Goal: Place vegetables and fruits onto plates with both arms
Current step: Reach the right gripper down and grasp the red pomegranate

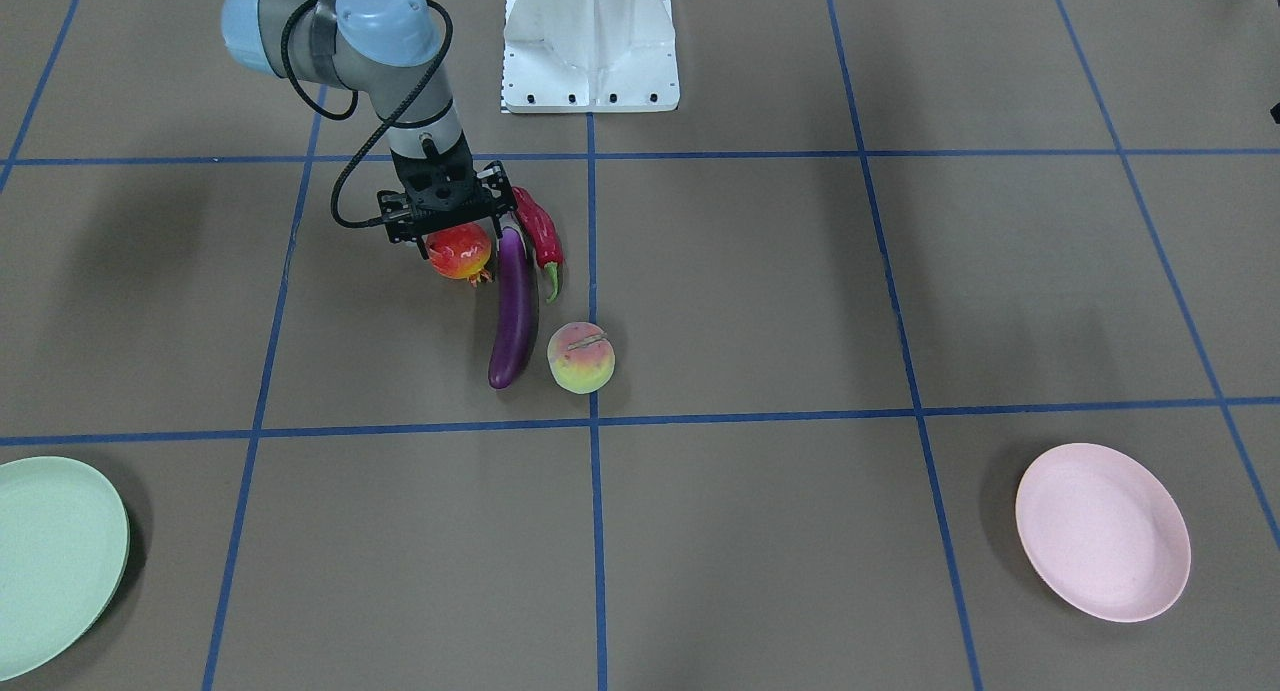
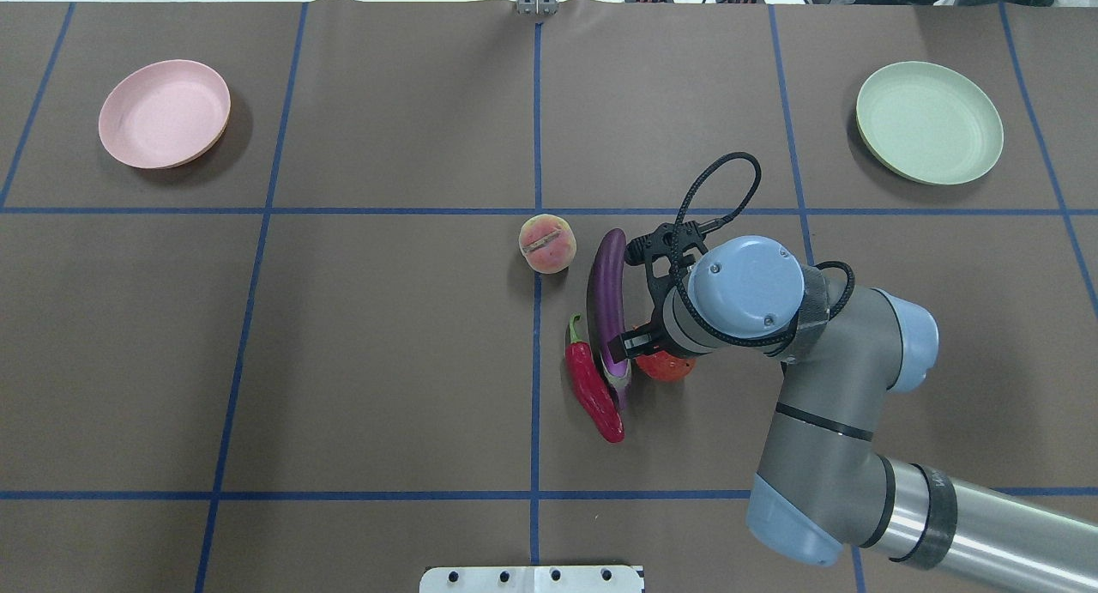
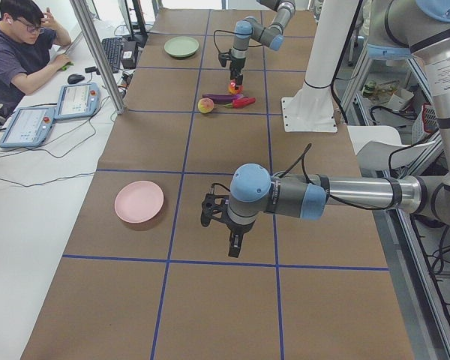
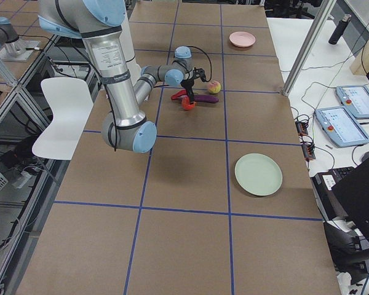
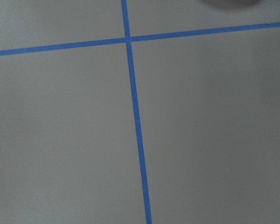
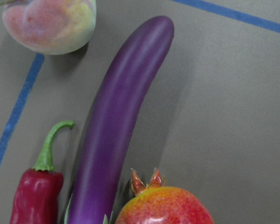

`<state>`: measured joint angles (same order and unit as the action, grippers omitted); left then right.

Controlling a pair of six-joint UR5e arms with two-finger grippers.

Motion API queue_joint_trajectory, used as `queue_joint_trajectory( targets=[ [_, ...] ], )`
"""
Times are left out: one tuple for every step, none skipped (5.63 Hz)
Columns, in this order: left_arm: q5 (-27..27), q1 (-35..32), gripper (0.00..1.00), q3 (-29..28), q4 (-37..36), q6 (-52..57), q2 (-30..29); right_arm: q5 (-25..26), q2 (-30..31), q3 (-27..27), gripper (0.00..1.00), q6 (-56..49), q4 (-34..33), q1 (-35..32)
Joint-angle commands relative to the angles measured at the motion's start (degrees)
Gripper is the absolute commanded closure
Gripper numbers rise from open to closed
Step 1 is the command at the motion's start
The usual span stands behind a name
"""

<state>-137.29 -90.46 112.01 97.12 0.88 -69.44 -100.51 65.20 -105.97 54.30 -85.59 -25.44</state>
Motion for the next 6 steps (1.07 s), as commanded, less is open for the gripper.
queue_joint_trajectory(
  targets=[
    [0.0,0.0,0.0,0.0,0.0,0.0,0.0,0.3,0.3,0.9,0.05,-0.3,0.0,0.5],
    [-0.1,0.0,0.0,0.1,0.0,0.0,0.0,0.4,0.5,1.0,0.06,-1.1,-0.1,0.5],
    [0.0,0.0,0.0,0.1,0.0,0.0,0.0,0.7,0.7,1.0,0.09,-1.6,-0.1,0.5],
    [0.0,0.0,0.0,0.1,0.0,0.0,0.0,0.5,0.7,1.6,0.34,-1.5,-0.1,0.7],
    [0.0,0.0,0.0,0.1,0.0,0.0,-0.1,0.4,0.4,1.9,0.95,-0.7,-0.1,0.7],
    [-0.1,0.0,0.0,0.4,0.0,0.0,-0.1,0.1,-0.1,1.2,1.0,-0.5,0.2,-1.0]
  ],
)
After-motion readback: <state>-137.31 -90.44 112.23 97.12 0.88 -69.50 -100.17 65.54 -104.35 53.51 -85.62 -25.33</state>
